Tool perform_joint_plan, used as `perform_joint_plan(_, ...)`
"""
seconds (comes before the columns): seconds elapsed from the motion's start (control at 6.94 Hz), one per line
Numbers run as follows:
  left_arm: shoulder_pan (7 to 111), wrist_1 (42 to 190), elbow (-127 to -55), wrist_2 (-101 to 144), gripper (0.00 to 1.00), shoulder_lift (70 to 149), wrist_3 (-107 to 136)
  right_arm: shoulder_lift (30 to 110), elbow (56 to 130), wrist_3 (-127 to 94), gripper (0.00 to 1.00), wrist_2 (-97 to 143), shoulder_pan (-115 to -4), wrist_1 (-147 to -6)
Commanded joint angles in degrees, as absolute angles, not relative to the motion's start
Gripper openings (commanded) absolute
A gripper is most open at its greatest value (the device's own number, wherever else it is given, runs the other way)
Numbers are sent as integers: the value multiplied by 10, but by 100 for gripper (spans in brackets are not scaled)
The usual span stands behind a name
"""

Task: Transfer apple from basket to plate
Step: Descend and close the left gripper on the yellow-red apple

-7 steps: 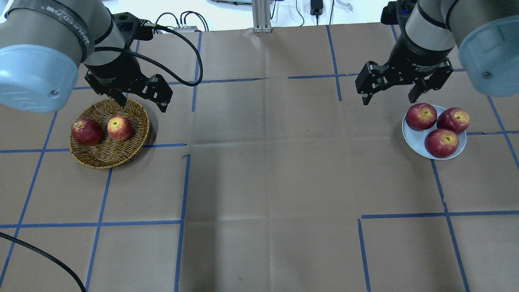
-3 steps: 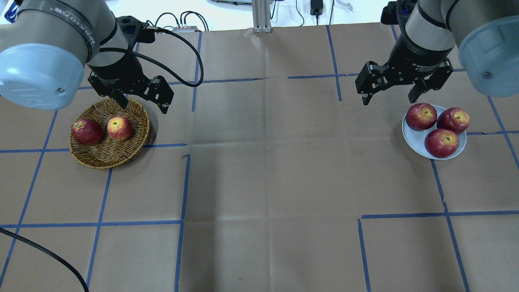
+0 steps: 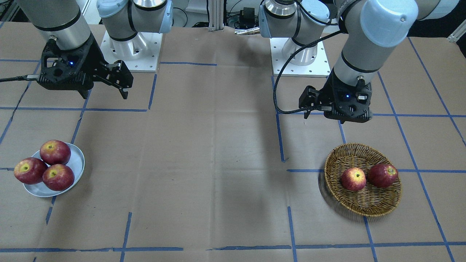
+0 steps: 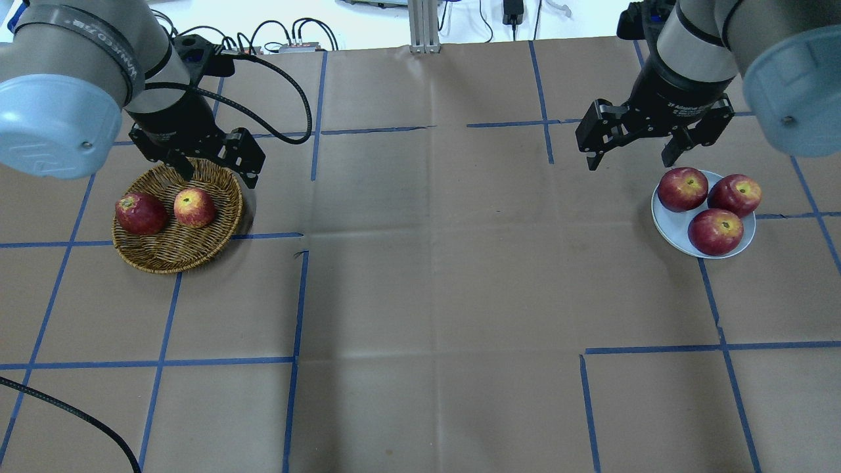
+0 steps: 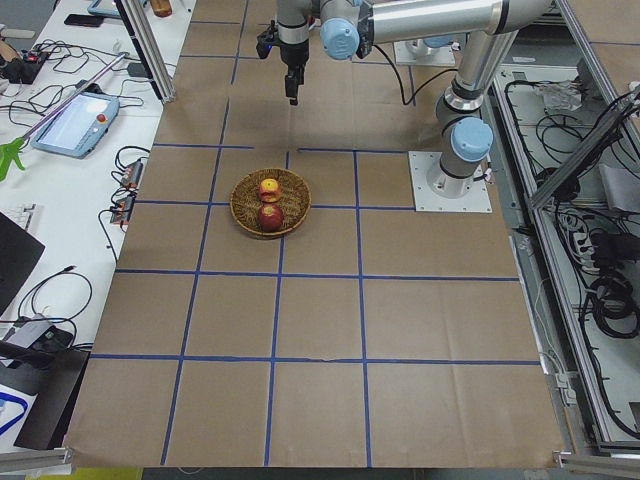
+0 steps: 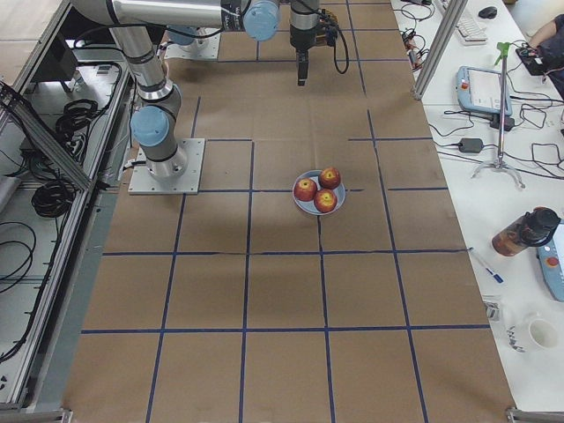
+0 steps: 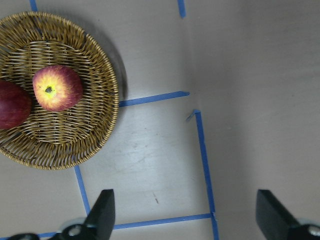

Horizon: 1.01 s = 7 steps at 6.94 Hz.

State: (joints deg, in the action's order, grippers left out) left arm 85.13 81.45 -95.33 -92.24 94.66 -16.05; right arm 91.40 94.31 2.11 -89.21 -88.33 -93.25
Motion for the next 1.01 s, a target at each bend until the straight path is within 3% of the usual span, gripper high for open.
perform_joint_plan(0.0,776,743,-954,-920,99,1014,-299,914,943,21,100,-892,-883,-933)
perform_joint_plan(0.43,690,605,-993,-921,99,1112,-386,914,943,21,100,-892,-883,-933)
perform_joint_plan(0.86,688,556,-1034,-924,99,1124,-371,914,943,21,100,-892,-883,-933)
